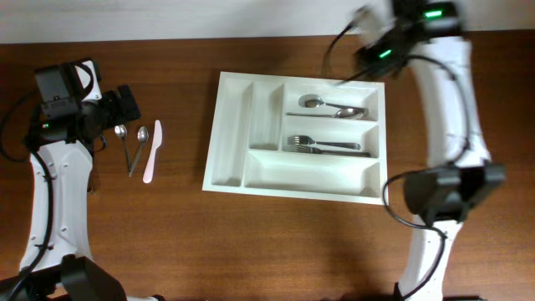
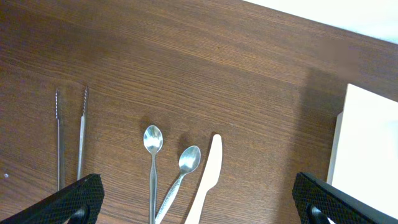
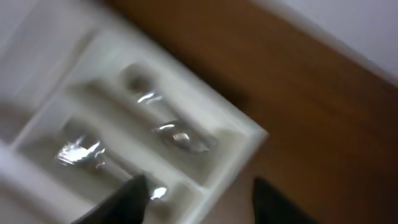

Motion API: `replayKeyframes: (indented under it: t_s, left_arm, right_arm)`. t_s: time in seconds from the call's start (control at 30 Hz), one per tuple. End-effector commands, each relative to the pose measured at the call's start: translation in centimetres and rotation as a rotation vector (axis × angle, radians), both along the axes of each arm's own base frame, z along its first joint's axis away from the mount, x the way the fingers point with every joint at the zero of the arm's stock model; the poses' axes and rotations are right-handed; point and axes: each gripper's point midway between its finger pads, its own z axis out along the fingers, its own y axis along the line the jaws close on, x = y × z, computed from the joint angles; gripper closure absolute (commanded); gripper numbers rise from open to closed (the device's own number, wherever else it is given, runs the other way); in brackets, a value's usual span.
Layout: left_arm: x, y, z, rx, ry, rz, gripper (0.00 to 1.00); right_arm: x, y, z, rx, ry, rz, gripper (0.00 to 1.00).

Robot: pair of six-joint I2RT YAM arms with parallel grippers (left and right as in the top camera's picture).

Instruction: Pack container

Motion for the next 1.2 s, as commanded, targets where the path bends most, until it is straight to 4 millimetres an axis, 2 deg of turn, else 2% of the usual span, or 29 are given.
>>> replayKeyframes:
  t_s: [0.0,0.03,0.13,0.2,0.23,0.3,0.37,0.47,0.53,0.77,0.93,1.03,1.17]
  left_arm:
    - [1.1,0.3,1.3,0.017,-0.056,-0.015,0.01]
    - [1.4,0.1,1.5,0.001,-0.071,-0.014,0.01]
    - [0.6,-2.9,0.7,-0.155,-0.037,-0.101,0.01]
    - [0.6,-4.7,1.1,-0.233,-0.05,-0.17,0.01]
    - [0.5,-5.4,1.2,-0.264,-0.053,-0.197,0.01]
    - [0.4,-6.2,1.4,-0.299,-0.056,-0.227,0.01]
    - [0.3,-5.8,1.2,-0.285,-0.048,-0.211,0.01]
    - [-0.1,-3.8,0.2,-0.248,0.002,-0.064,0.01]
    - [-1.1,-2.1,-0.9,-0.198,0.059,0.044,0.01]
    - [-4.6,1.8,-2.8,-0.049,0.21,0.207,0.01]
    - [-8.0,6.5,-5.0,-0.112,0.311,0.344,0.0]
    - [-10.0,9.4,-6.5,-0.149,0.366,0.433,0.05]
    - [-11.1,11.8,-8.0,-0.142,0.405,0.448,0.08]
  right_arm:
    - [-1.1,-7.0,9.1,0.14,-0.197,-0.407,0.35]
    - [-1.8,-10.1,10.8,0.189,-0.235,-0.538,0.27]
    - [-2.9,-14.8,11.1,0.249,-0.239,-0.729,0.21]
    - [-3.8,-17.1,10.3,0.277,-0.209,-0.831,0.11]
    - [-4.2,-18.0,9.8,0.281,-0.191,-0.867,0.01]
    - [-4.9,-19.3,8.8,0.275,-0.157,-0.901,0.02]
    - [-5.4,-20.1,8.0,0.271,-0.127,-0.926,0.01]
    - [-5.8,-20.5,7.0,0.268,-0.092,-0.942,0.01]
    - [-5.9,-20.5,6.4,0.266,-0.073,-0.945,0.01]
    - [-6.0,-20.4,5.4,0.264,-0.037,-0.949,0.01]
    - [-6.2,-20.3,5.1,0.262,-0.021,-0.951,0.01]
    - [-6.4,-20.2,5.0,0.262,-0.01,-0.952,0.01]
    - [-6.6,-20.2,4.9,0.265,-0.002,-0.959,0.02]
